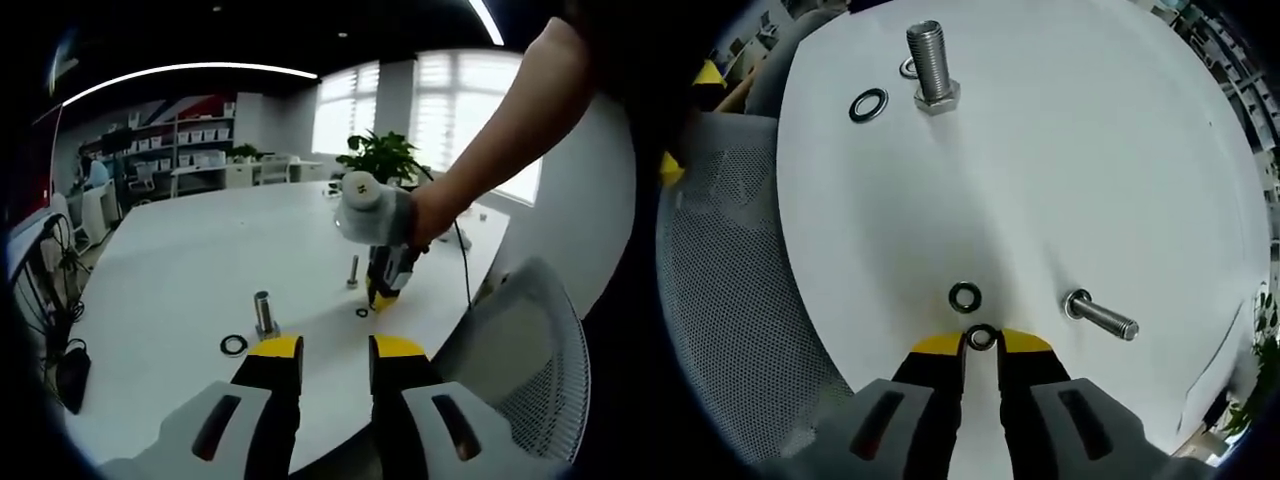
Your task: Place the washer onto the threaded stud by aligning its center hole with the stud, sliding it down to the base, and recovering from edge contact or off-axis alignment until the washer reaches the visible bottom stop.
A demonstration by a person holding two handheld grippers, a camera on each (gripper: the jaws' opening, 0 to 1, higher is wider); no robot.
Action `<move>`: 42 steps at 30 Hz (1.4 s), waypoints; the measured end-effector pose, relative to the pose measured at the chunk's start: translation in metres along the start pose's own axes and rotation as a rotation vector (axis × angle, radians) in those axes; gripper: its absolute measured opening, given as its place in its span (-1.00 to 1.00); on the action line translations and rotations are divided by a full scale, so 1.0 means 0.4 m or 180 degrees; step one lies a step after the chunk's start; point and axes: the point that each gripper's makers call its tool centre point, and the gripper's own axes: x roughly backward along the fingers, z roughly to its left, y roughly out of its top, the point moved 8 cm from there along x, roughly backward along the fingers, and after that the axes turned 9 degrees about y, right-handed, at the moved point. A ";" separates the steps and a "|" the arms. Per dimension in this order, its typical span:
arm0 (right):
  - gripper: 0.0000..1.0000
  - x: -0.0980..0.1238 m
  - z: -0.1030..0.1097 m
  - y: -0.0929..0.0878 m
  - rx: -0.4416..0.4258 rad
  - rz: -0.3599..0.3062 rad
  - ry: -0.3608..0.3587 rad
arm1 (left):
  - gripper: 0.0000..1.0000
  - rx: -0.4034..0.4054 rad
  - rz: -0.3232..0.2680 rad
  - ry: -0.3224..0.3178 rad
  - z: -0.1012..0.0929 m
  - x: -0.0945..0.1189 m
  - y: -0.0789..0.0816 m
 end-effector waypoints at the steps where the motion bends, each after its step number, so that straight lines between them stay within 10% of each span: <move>1: -0.71 0.000 0.002 -0.001 0.0016 -0.0004 -0.0011 | -0.51 0.0014 0.0018 0.0004 0.000 0.000 -0.001; 42: -0.72 0.006 -0.004 -0.015 0.0298 -0.0283 0.0140 | -0.40 0.0254 0.0175 0.0323 0.029 -0.010 -0.007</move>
